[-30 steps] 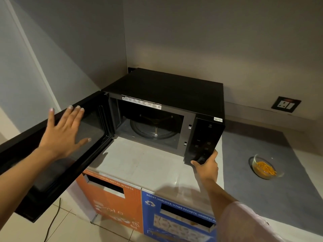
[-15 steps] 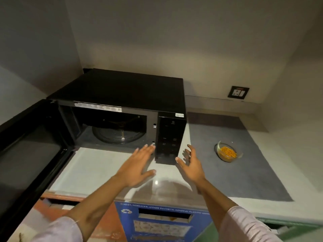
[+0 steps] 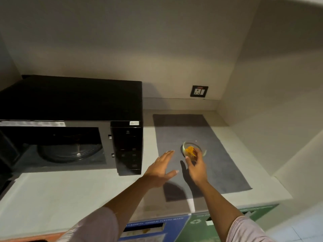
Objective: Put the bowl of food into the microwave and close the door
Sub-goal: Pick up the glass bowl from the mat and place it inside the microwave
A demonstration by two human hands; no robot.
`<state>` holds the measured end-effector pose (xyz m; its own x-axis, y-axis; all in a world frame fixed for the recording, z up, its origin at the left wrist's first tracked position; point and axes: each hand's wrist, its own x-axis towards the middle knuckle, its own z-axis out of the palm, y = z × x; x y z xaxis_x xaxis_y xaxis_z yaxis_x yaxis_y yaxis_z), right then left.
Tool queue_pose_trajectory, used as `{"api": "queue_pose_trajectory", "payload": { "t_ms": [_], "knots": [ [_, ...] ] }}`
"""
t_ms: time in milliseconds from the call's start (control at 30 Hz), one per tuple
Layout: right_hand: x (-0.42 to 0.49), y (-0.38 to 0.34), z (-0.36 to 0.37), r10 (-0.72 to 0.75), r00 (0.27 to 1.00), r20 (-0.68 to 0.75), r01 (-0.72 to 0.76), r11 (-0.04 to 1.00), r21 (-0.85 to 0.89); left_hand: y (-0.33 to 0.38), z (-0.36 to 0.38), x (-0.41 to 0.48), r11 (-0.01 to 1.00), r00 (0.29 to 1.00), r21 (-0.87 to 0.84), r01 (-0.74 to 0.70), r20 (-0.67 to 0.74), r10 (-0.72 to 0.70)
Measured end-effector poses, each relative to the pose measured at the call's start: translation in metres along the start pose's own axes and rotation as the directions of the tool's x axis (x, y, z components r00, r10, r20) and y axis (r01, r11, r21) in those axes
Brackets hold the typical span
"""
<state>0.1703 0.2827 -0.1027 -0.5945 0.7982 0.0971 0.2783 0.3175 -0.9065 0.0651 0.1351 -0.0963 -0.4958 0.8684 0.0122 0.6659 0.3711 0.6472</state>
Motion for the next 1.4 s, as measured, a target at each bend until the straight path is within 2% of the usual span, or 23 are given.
{"api": "queue_pose_trajectory", "payload": {
  "t_ms": [100, 333, 500, 633, 767, 900, 1100, 1267, 1400],
  "knots": [
    [0.015, 0.005, -0.015, 0.024, 0.999, -0.041, -0.023, 0.999, 0.031, 0.014, 0.014, 0.027, 0.994, 0.999, -0.094, 0.055, 0.009, -0.054],
    [0.045, 0.024, -0.029, 0.12, 0.99, -0.075, -0.116, 0.992, 0.053, 0.039, 0.04, 0.075, 0.95, 0.998, -0.306, 0.066, -0.002, -0.07],
    [0.061, 0.032, -0.028, 0.29, 0.956, -0.041, -0.277, 0.94, 0.201, 0.049, 0.056, 0.098, 0.89, 0.98, -0.435, 0.135, -0.072, -0.184],
    [0.076, 0.04, -0.028, 0.367, 0.93, -0.011, -0.356, 0.91, 0.214, 0.05, 0.064, 0.12, 0.859, 0.956, -0.465, 0.213, -0.08, -0.281],
    [0.081, 0.046, -0.029, 0.424, 0.905, 0.035, -0.423, 0.888, 0.18, 0.048, 0.067, 0.135, 0.809, 0.899, -0.47, 0.353, -0.07, -0.433],
    [0.08, 0.05, -0.033, 0.396, 0.913, 0.101, -0.409, 0.881, 0.238, 0.052, 0.067, 0.141, 0.803, 0.883, -0.473, 0.362, -0.103, -0.459],
    [0.069, 0.052, -0.037, 0.343, 0.925, 0.161, -0.378, 0.862, 0.338, 0.052, 0.062, 0.137, 0.729, 0.813, -0.536, 0.426, -0.127, -0.569],
    [0.057, 0.05, -0.035, 0.369, 0.919, 0.138, -0.394, 0.865, 0.311, 0.048, 0.061, 0.118, 0.718, 0.779, -0.558, 0.416, -0.188, -0.598],
    [0.044, 0.048, -0.034, 0.459, 0.883, 0.103, -0.464, 0.815, 0.348, 0.043, 0.056, 0.092, 0.715, 0.775, -0.568, 0.408, -0.199, -0.6]
  ]
}}
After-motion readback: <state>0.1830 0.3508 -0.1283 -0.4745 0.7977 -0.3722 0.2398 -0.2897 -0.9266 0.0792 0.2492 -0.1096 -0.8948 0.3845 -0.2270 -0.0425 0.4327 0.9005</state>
